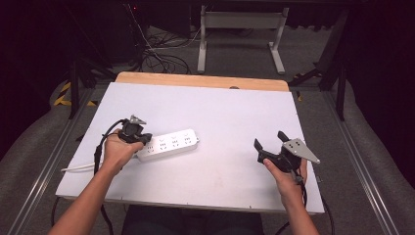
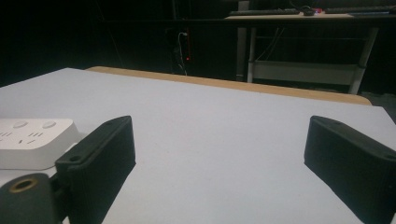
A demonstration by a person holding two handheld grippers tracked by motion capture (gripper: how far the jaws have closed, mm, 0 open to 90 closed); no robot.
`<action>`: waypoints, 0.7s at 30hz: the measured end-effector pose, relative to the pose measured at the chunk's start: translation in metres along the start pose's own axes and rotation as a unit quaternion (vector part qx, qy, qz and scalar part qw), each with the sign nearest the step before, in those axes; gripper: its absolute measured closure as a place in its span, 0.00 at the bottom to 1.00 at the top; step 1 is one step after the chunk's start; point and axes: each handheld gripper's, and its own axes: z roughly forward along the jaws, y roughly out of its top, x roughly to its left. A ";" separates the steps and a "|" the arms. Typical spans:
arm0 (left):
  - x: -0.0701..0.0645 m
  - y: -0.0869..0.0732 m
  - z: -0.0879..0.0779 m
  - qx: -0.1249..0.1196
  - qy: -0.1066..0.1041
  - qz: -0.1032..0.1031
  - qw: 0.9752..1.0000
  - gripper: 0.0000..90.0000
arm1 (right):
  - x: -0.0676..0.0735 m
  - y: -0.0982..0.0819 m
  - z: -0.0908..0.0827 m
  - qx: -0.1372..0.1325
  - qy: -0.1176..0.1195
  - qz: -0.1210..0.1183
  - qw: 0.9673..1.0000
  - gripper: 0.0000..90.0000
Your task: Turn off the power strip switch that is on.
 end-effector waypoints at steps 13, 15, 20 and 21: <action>0.020 -0.014 -0.030 -0.182 0.018 -0.036 0.982 1.00 | -0.002 -0.001 -0.001 0.001 -0.001 0.001 1.000 0.11; 0.022 -0.016 -0.035 -0.202 0.022 -0.043 0.978 1.00 | -0.002 -0.001 -0.001 0.000 -0.002 -0.002 1.000 0.11; 0.024 -0.033 -0.066 -0.311 0.046 -0.064 0.947 1.00 | -0.001 0.000 -0.002 0.000 -0.003 -0.002 1.000 0.11; 0.024 -0.033 -0.066 -0.311 0.046 -0.064 0.947 1.00 | -0.001 0.000 -0.003 0.000 -0.003 -0.002 1.000 0.11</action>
